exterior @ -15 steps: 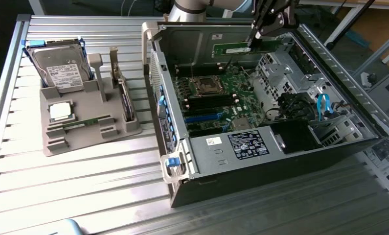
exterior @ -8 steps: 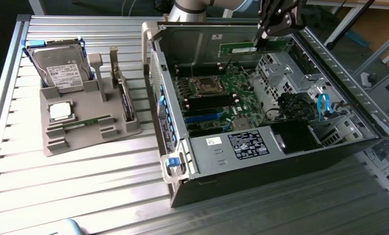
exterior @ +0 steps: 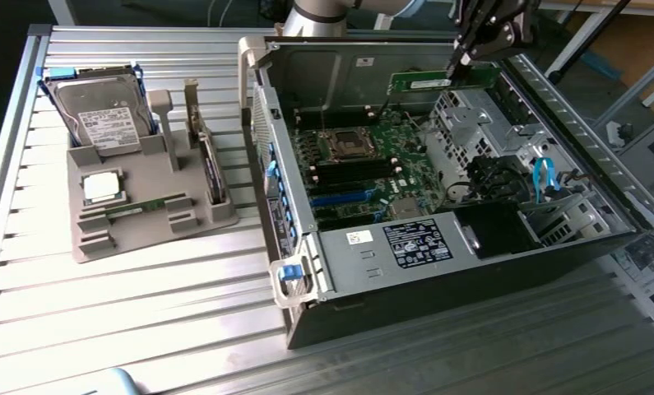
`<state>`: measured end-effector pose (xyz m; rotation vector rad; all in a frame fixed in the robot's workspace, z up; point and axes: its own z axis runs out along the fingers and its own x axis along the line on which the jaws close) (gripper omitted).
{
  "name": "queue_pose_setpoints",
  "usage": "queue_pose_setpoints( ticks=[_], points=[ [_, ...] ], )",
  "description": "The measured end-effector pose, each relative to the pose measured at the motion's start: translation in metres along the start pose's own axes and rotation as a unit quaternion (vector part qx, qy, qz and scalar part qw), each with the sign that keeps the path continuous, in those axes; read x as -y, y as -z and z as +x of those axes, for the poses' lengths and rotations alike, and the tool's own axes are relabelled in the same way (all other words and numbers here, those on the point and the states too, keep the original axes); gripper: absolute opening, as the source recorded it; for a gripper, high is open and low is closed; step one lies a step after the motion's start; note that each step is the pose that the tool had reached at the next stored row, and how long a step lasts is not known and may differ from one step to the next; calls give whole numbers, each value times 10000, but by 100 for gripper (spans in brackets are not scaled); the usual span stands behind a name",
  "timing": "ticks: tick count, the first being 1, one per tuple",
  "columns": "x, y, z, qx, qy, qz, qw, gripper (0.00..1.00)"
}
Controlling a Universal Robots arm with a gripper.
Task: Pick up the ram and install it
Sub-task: 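Pick up the ram and move it above insertion slot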
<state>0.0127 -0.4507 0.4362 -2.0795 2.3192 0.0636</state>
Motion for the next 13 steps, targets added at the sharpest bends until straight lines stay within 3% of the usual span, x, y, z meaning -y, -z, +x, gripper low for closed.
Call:
queue_pose_setpoints(
  ticks=[3, 13],
  points=[
    [64, -5, -18, 0, -28, 1, 10000, 12],
    [150, -29, -139, 1, -133, 6, 9999, 12]
  ],
)
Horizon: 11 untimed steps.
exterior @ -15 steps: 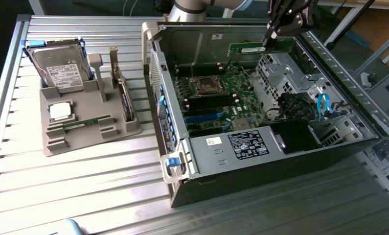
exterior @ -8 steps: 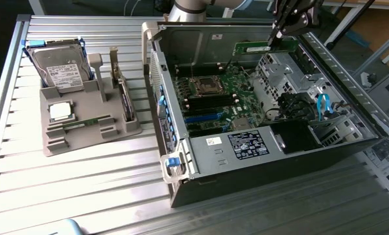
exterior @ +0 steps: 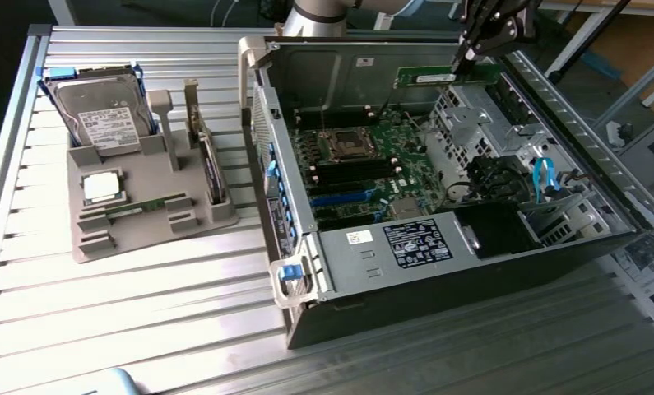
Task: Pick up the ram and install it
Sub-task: 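Pick up the ram and move it above insertion slot, then insert the ram into the slot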
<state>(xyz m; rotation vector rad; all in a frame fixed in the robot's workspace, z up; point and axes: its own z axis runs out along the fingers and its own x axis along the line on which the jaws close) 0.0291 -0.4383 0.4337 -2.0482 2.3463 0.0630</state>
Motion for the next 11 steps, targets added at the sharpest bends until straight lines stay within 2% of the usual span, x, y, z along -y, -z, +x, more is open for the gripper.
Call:
queue_pose_setpoints(
  ticks=[6, 11],
  points=[
    [47, -8, -42, 1, -51, 2, 10000, 12],
    [51, -8, -44, 2, -54, 2, 10000, 12]
  ],
)
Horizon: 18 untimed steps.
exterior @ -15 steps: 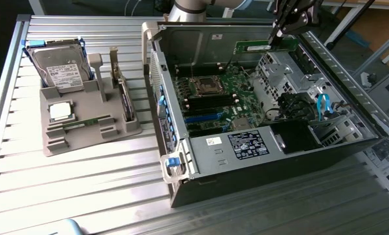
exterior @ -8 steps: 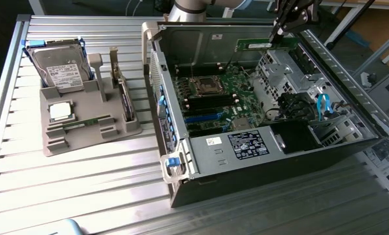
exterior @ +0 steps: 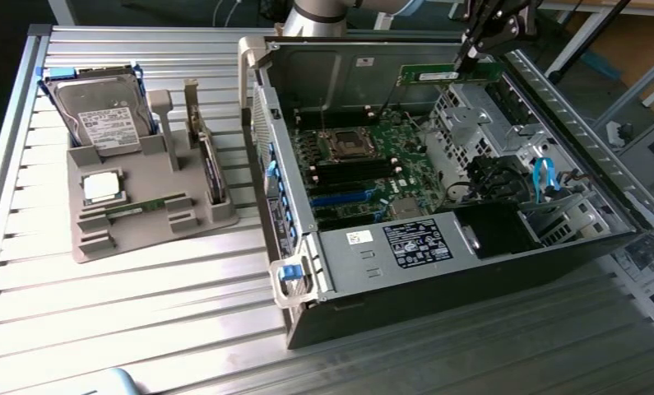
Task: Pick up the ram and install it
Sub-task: 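Insert the ram into the slot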
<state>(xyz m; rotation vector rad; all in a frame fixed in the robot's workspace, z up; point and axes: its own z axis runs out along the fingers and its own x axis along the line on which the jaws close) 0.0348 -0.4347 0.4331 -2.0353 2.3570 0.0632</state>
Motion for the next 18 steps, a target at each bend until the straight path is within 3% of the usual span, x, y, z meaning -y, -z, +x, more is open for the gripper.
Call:
queue_pose_setpoints(
  ticks=[8, 18],
  points=[
    [0, -27, 1, 0, 0, 0, 10000, 12],
    [2, -147, 6, 0, 0, 0, 10000, 12]
  ],
)
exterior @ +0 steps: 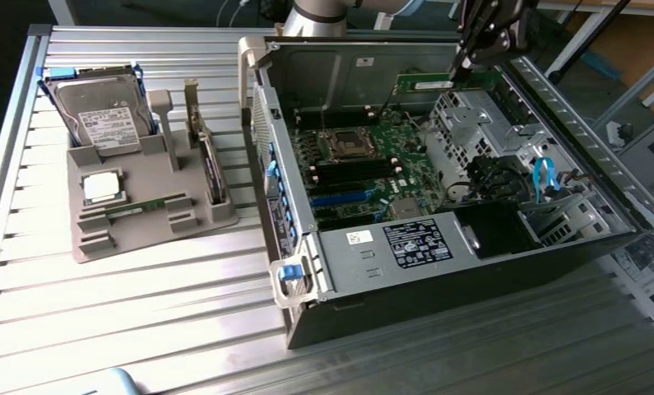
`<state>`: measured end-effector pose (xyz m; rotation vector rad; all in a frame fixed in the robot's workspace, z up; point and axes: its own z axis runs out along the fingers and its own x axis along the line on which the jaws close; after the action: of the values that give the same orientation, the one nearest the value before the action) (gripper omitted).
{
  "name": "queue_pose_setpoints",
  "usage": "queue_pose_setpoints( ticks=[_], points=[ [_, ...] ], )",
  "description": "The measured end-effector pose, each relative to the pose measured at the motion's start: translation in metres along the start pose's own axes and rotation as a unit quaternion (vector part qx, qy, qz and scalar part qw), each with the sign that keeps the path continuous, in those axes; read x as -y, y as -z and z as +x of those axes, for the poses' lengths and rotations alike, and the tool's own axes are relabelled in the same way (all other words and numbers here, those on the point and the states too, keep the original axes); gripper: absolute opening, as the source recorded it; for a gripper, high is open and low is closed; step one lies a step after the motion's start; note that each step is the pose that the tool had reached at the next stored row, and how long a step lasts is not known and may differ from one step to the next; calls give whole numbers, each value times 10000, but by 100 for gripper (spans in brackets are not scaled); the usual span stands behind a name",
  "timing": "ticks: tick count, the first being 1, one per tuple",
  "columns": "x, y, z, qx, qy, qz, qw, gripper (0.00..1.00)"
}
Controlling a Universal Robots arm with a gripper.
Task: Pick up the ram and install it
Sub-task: 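Insert the ram into the slot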
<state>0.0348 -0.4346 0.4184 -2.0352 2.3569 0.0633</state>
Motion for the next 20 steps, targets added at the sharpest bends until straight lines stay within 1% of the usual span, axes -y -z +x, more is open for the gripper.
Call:
queue_pose_setpoints(
  ticks=[10, 20],
  points=[
    [2, -127, 6, 0, 0, 0, 10000, 12],
    [3, -234, 11, 0, 0, 0, 10000, 12]
  ],
)
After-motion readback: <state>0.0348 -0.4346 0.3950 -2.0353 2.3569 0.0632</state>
